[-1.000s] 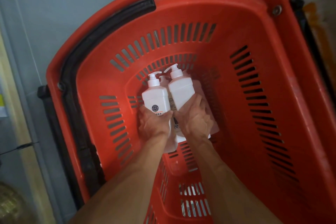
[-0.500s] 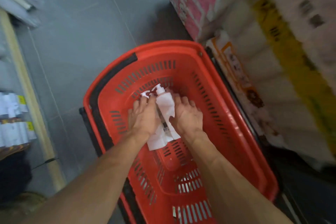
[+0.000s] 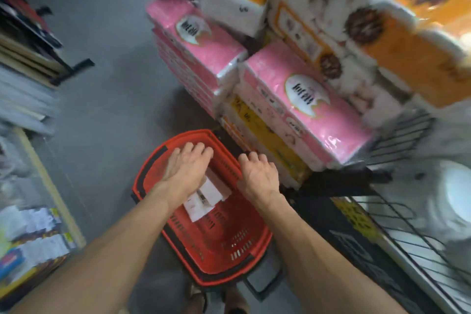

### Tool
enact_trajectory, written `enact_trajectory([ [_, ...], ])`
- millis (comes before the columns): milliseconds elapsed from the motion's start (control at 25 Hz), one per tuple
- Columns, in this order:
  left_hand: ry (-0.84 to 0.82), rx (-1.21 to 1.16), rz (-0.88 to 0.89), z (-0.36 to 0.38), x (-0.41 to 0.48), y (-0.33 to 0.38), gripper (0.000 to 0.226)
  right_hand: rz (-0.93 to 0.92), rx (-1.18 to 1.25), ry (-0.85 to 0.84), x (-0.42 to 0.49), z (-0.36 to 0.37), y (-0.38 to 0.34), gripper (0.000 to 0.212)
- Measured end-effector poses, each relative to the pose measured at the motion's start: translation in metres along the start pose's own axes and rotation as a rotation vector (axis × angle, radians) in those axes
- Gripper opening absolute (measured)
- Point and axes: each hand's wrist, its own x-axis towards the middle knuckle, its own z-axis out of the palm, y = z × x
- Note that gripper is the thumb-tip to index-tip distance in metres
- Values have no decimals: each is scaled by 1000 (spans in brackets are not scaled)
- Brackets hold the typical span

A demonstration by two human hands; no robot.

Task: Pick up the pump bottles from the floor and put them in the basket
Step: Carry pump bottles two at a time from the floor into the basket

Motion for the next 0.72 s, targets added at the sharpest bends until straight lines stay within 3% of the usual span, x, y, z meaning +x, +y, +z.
enact_trajectory([
  [320,-6,118,421,-121,-45,91,53,318,71,135,-147,-92,29,39],
  [440,-13,145,522,-144,-69,119,51,453,152,147,-201,-104,30,41],
  [720,88,120,784,-165,-134,168,48,746,343,347,-327,-113,25,45],
])
